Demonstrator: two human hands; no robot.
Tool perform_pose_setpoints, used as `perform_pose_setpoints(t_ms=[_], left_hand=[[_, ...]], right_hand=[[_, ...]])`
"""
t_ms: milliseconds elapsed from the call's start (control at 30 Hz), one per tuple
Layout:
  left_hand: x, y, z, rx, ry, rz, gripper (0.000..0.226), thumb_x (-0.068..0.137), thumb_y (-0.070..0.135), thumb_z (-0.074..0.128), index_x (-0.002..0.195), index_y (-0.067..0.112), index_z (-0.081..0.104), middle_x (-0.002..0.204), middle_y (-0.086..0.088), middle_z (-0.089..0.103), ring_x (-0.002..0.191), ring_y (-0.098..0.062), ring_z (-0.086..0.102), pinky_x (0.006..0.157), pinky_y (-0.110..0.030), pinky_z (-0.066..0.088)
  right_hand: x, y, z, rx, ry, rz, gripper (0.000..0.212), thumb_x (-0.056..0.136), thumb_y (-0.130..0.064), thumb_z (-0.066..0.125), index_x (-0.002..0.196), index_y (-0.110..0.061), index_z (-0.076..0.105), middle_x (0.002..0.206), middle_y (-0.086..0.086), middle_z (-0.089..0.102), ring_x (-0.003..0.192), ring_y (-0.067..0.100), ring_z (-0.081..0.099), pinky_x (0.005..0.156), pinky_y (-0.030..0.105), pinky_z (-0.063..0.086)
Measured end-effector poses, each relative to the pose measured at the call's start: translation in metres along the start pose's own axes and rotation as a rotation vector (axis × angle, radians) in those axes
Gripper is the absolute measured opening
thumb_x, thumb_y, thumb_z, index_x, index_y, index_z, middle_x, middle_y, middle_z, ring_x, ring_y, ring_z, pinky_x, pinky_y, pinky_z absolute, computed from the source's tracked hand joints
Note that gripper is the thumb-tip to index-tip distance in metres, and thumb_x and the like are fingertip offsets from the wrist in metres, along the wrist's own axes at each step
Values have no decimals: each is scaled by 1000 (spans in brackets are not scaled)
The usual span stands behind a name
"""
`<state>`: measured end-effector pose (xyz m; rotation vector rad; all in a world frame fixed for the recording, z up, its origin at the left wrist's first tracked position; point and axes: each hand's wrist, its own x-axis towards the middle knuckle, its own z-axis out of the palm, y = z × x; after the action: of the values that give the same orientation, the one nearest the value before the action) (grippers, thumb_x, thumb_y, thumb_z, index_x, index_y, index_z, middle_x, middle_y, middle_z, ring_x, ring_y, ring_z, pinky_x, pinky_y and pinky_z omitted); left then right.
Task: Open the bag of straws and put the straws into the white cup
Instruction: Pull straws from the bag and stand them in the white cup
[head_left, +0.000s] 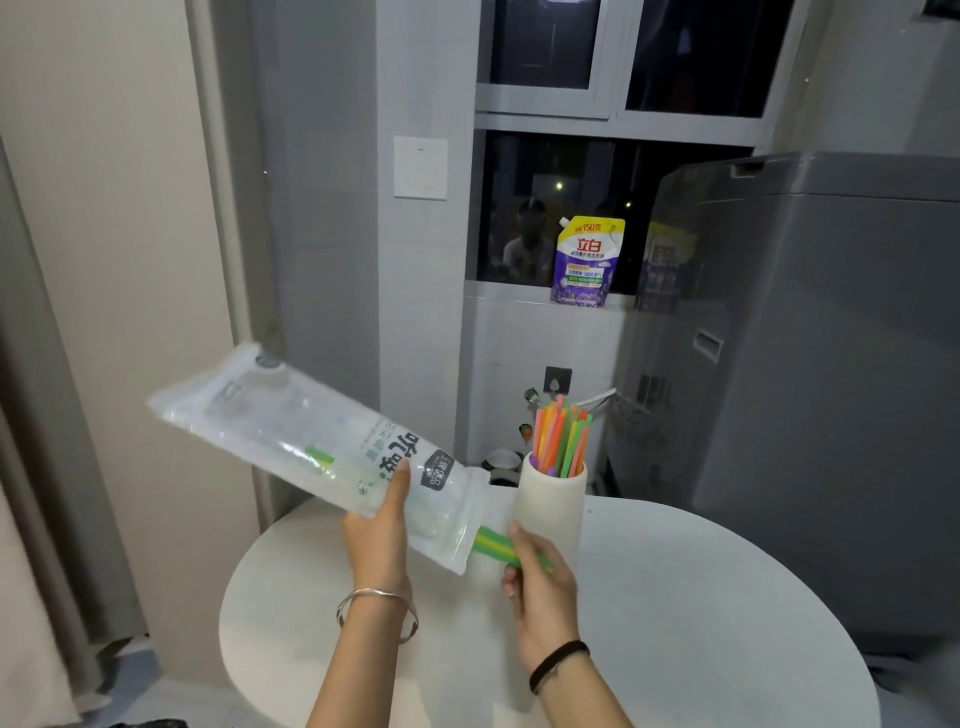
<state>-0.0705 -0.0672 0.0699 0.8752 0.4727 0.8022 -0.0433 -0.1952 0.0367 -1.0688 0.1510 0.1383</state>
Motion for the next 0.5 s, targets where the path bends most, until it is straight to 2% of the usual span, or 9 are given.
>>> perform_pose_setpoints(t_ms=[200,333,400,500], left_hand=[[-1,-6,-12,-165,-6,-235,31,90,16,64,120,19,59,112,2,68,86,-9,65,64,-28,54],[-6,-12,-8,-253,-6,-294,43,93,6,59,135,10,53,122,-5,63,86,-10,63,50,-18,57],[-12,-17,-3,-253,-9,-310,45,93,5,59,137,8,51,128,-8,62,87,-11,63,51,-17,57],[-20,-24,5,-248,-34,-347,46,93,6,58,138,6,51,134,-11,60,90,-14,63,53,-18,58]], right_hand=[[13,-32,-15,88,62,-179,16,83,-14,67,72,-12,56,53,-3,48,37,4,39,37,15,32],[13,-37,-13,170,-58,-153,2,86,-14,63,85,-13,62,61,-6,55,43,3,40,38,14,33],[10,-32,-8,123,-143,-135,4,86,-14,63,90,-13,62,61,-4,52,42,4,38,36,15,30],[6,-24,-1,-19,-196,-116,7,86,-15,64,80,-12,62,56,-4,54,42,4,43,37,16,33]])
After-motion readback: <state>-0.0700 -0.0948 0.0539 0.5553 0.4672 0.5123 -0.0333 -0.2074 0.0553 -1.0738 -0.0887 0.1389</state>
